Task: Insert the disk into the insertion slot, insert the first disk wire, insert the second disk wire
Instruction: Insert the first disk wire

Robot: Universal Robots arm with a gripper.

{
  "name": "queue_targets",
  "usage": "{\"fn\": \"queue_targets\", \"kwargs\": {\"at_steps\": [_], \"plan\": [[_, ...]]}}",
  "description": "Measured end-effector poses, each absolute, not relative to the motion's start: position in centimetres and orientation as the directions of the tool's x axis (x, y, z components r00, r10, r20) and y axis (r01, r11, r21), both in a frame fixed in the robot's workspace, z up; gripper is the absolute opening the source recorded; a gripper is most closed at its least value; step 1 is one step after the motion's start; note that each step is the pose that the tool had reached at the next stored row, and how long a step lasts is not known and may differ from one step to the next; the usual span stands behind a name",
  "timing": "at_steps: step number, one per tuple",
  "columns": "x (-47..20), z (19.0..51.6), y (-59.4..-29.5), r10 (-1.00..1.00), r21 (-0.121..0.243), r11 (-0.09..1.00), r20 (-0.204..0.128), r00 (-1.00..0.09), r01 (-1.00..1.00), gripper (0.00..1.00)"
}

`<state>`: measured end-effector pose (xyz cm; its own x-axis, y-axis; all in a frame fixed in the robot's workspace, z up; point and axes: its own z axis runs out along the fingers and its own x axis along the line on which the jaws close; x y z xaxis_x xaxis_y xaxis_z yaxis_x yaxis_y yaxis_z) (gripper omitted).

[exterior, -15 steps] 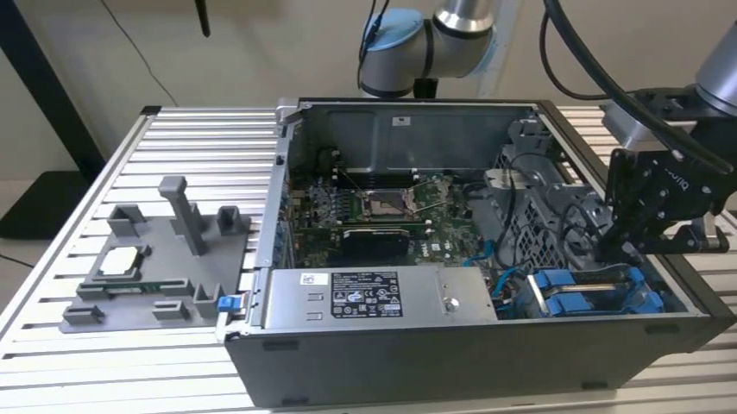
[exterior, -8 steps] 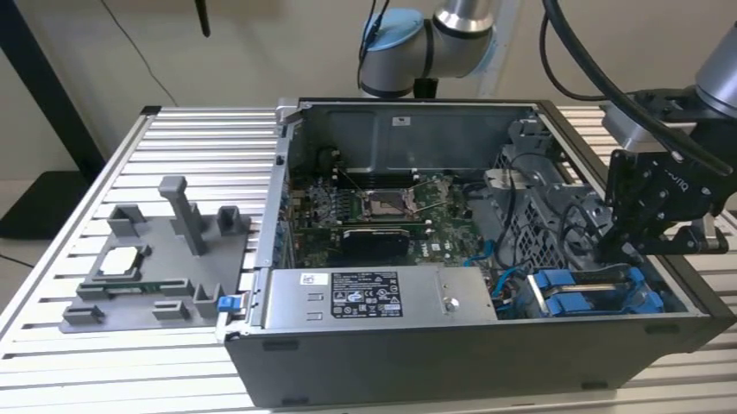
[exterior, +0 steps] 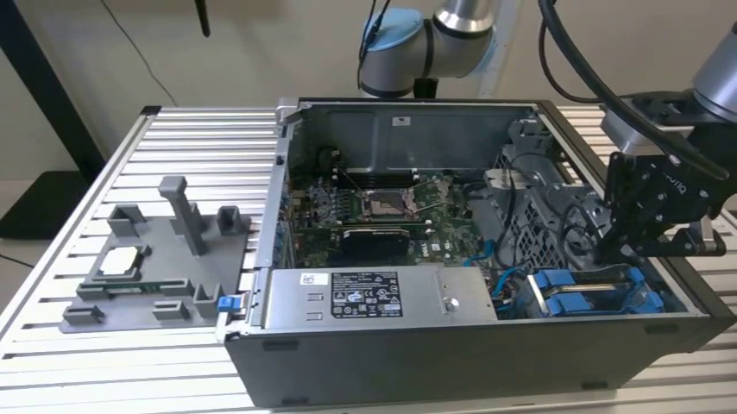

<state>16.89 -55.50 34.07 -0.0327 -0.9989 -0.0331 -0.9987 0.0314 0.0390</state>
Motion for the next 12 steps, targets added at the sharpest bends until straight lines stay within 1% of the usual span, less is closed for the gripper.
{"fn": "queue_targets", "kwargs": {"at_steps": [8, 12], "plan": [[16.3, 34.9, -56.2, -0.999, 0.039, 0.031, -0.038, -0.033, -0.999, 0.00], [16.3, 34.6, -56.9, -0.999, 0.039, 0.032, -0.038, -0.033, -0.999, 0.00]]}}
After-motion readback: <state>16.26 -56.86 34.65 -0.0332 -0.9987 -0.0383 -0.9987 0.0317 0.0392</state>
